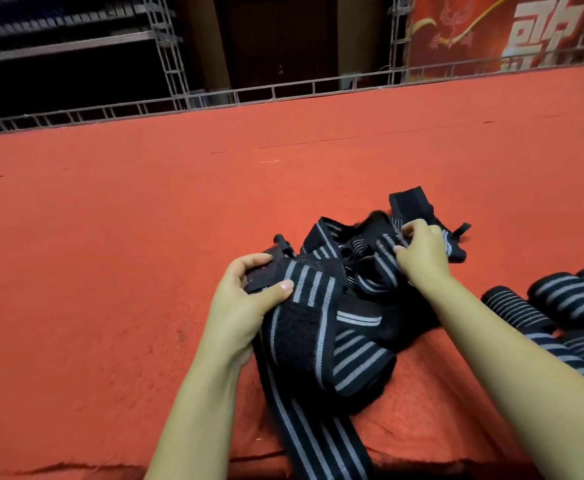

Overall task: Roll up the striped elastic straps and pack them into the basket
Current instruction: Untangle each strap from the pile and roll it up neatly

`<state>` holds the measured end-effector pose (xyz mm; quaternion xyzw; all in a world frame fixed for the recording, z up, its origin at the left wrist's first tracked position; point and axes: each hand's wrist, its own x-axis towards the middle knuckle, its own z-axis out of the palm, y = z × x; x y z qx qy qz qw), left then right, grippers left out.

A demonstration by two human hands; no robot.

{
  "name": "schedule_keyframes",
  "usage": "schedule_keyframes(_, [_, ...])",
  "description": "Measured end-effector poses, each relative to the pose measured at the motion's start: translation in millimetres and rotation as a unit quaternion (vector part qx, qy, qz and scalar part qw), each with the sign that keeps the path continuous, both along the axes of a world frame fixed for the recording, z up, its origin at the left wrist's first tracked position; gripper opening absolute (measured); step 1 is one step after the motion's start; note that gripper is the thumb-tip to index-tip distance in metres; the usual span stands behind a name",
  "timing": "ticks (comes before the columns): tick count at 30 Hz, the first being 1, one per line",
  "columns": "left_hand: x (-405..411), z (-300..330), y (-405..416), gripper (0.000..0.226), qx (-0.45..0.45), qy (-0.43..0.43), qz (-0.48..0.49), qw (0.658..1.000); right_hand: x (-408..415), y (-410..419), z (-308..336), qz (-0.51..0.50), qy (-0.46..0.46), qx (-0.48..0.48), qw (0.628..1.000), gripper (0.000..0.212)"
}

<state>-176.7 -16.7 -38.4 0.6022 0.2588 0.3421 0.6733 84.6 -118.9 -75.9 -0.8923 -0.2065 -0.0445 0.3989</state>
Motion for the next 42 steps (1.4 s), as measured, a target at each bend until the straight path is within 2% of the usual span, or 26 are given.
schedule_keyframes(1, [-3,3,-1,0.040,0.009,-0.008,-0.001,1.000,-4,-1,2,-0.008,-0.032,-0.004,0.999,0.039])
schedule_keyframes(3, [-6,7,-6,0.041,0.021,-0.023,-0.008,0.999,-26,-3,8,0.026,-0.071,0.046,0.996,0.037])
schedule_keyframes(4, [-7,8,-9,0.041,0.026,-0.029,-0.013,0.999,-43,-6,13,0.069,-0.028,0.085,0.994,0.035])
schedule_keyframes(5, [-8,9,-11,0.041,0.033,-0.034,-0.018,0.999,-64,-8,21,0.124,0.076,0.109,0.983,0.040])
schedule_keyframes(7, [-10,10,-15,0.042,0.050,-0.042,-0.027,0.998,-99,-13,33,0.229,0.336,0.108,0.907,0.055])
schedule_keyframes(8, [-11,11,-16,0.042,0.058,-0.045,-0.031,0.997,-110,-15,37,0.266,0.405,0.110,0.868,0.057])
schedule_keyframes(9, [-12,12,-18,0.042,0.067,-0.047,-0.037,0.996,-115,-16,37,0.292,0.431,0.135,0.843,0.056])
schedule_keyframes(11, [-15,14,-20,0.042,0.083,-0.043,-0.048,0.994,-118,-16,41,0.308,0.440,0.235,0.810,0.040])
schedule_keyframes(13, [-19,15,-20,0.043,0.097,-0.029,-0.054,0.993,-117,-13,47,0.268,0.425,0.339,0.795,0.025])
schedule_keyframes(17, [-25,11,-19,0.041,0.081,-0.013,-0.050,0.995,-122,-15,59,0.258,0.362,0.402,0.801,0.025])
schedule_keyframes(20, [-27,9,-18,0.016,0.038,-0.013,-0.002,0.999,-131,-23,62,0.265,0.332,0.400,0.813,0.027])
schedule_keyframes(23, [-31,5,-11,0.020,0.008,-0.019,0.062,0.998,-137,-33,61,0.258,0.299,0.410,0.822,0.025])
schedule_keyframes(27, [-35,4,-3,0.024,0.041,-0.029,0.126,0.991,-147,-49,63,0.284,0.230,0.405,0.838,0.018])
schedule_keyframes(31, [-32,13,-22,0.052,0.015,-0.090,0.043,0.995,-172,-51,58,0.348,0.250,0.390,0.815,0.021])
schedule_keyframes(33, [-30,17,-34,0.060,-0.011,-0.106,0.018,0.994,-182,-49,53,0.345,0.245,0.395,0.815,0.024])
schedule_keyframes(36, [-31,22,-48,0.041,-0.032,-0.138,-0.014,0.990,-190,-51,49,0.317,0.207,0.386,0.841,0.029])
schedule_keyframes(39, [-33,23,-56,0.023,-0.013,-0.149,-0.031,0.988,-196,-53,47,0.294,0.187,0.381,0.857,0.032])
schedule_keyframes(42, [-33,23,-61,0.016,-0.006,-0.149,-0.038,0.988,-201,-53,46,0.268,0.157,0.386,0.868,0.014])
